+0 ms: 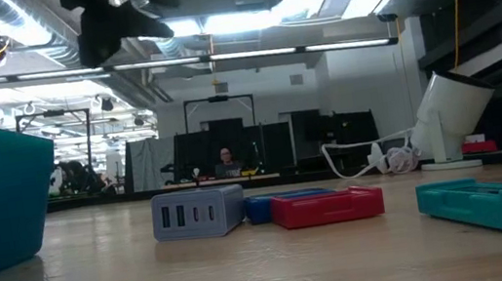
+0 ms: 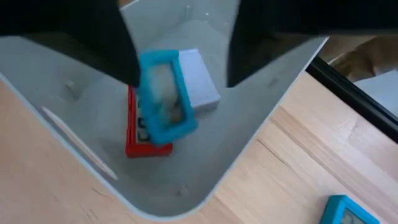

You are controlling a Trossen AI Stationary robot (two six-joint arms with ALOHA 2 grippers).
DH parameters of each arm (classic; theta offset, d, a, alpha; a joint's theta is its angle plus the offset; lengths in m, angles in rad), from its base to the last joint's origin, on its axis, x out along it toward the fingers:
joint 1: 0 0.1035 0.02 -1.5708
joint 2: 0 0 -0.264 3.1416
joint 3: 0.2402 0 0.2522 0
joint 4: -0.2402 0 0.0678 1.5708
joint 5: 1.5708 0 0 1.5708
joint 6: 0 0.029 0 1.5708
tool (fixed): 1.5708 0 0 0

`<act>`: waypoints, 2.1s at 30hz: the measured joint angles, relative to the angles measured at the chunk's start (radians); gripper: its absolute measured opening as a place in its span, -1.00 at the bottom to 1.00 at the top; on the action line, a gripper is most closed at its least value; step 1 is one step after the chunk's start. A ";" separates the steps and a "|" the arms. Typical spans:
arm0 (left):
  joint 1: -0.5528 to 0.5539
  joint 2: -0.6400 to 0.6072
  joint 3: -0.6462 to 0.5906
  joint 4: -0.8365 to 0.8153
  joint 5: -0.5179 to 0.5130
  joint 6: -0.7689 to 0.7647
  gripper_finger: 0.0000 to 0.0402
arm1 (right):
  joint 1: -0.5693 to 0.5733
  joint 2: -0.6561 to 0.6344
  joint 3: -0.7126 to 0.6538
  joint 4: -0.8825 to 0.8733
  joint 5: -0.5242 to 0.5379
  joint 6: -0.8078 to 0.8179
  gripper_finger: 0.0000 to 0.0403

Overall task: Pick & Place Office items
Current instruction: Put the top light blue digital clock into the gray bin, then put the purple charger adapter into the blue bin

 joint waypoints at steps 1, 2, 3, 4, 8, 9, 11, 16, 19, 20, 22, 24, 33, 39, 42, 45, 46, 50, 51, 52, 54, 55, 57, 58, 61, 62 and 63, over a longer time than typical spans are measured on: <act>0.001 0.006 0.000 -0.005 0.000 -0.009 -0.26 | 0.000 -0.001 0.000 0.000 0.010 -0.009 0.34; 0.001 0.016 0.003 -0.007 -0.002 -0.018 -0.25 | 0.000 -0.002 0.000 0.000 0.018 -0.013 0.42; 0.001 0.026 0.008 -0.007 -0.002 -0.029 -0.24 | 0.000 -0.002 0.000 0.000 0.026 -0.016 0.48; 0.000 0.032 0.009 -0.008 -0.001 -0.047 -0.24 | 0.000 -0.005 0.000 -0.001 0.037 -0.024 0.53; 0.000 0.074 0.026 -0.022 0.004 -0.181 -0.21 | -0.012 -0.034 0.000 -0.037 0.089 -0.056 0.55; 0.000 0.091 0.035 -0.025 0.011 -0.212 -0.20 | -0.020 -0.045 0.000 -0.051 0.104 -0.066 0.53; 0.000 0.125 0.058 -0.024 0.032 -0.264 -0.18 | -0.038 -0.073 0.000 -0.076 0.142 -0.080 0.48; 0.000 0.252 0.130 -0.054 0.118 -0.402 -0.07 | -0.094 -0.143 0.000 -0.121 0.237 -0.151 0.35; 0.000 0.326 0.210 -0.121 0.185 -0.466 0.01 | -0.129 -0.182 0.000 -0.141 0.282 -0.217 0.29; 0.000 0.351 0.240 -0.154 0.199 -0.480 0.03 | -0.140 -0.195 0.000 -0.146 0.291 -0.241 0.27; 0.000 0.405 0.307 -0.222 0.215 -0.505 0.06 | -0.161 -0.218 0.000 -0.152 0.311 -0.295 0.25; 0.000 0.453 0.377 -0.285 0.231 -0.526 0.09 | -0.184 -0.240 0.000 -0.156 0.322 -0.356 0.23; 0.008 0.626 0.574 -0.508 0.360 -0.691 0.16 | -0.277 -0.306 0.000 -0.177 0.335 -0.611 0.22; 0.010 0.664 0.582 -0.458 0.410 -0.787 0.25 | -0.318 -0.332 0.000 -0.178 0.334 -0.735 0.21; 0.012 0.665 0.582 -0.467 0.439 -0.804 0.32 | -0.336 -0.343 0.000 -0.179 0.331 -0.779 0.21; 0.012 0.669 0.581 -0.489 0.445 -0.819 0.38 | -0.351 -0.352 0.001 -0.181 0.331 -0.809 0.21; 0.011 0.669 0.577 -0.491 0.449 -0.822 0.39 | -0.355 -0.353 0.001 -0.182 0.331 -0.815 0.21; 0.018 0.669 0.573 -0.527 0.453 -0.824 0.44 | -0.364 -0.358 0.001 -0.182 0.331 -0.827 0.21; 0.022 0.669 0.573 -0.544 0.453 -0.824 0.45 | -0.364 -0.357 0.001 -0.182 0.331 -0.827 0.21; 0.025 0.669 0.572 -0.558 0.450 -0.824 0.45 | -0.364 -0.357 0.001 -0.182 0.331 -0.827 0.21; 0.031 0.669 0.572 -0.583 0.433 -0.824 0.45 | -0.364 -0.357 0.001 -0.181 0.331 -0.827 0.21; 0.035 0.671 0.572 -0.588 0.427 -0.824 0.45 | -0.364 -0.357 0.001 -0.180 0.331 -0.828 0.21; 0.044 0.685 0.572 -0.572 0.432 -0.822 0.46 | -0.364 -0.357 0.001 -0.179 0.331 -0.828 0.21; 0.048 0.692 0.572 -0.567 0.435 -0.816 0.46 | -0.364 -0.357 0.001 -0.179 0.331 -0.828 0.21; 0.056 0.723 0.572 -0.517 0.469 -0.814 0.46 | -0.364 -0.357 0.001 -0.179 0.323 -0.830 0.21; 0.060 0.734 0.572 -0.518 0.480 -0.820 0.46 | -0.364 -0.357 0.001 -0.180 0.319 -0.830 0.21; 0.060 0.746 0.572 -0.513 0.490 -0.827 0.46 | -0.364 -0.357 0.001 -0.182 0.318 -0.830 0.21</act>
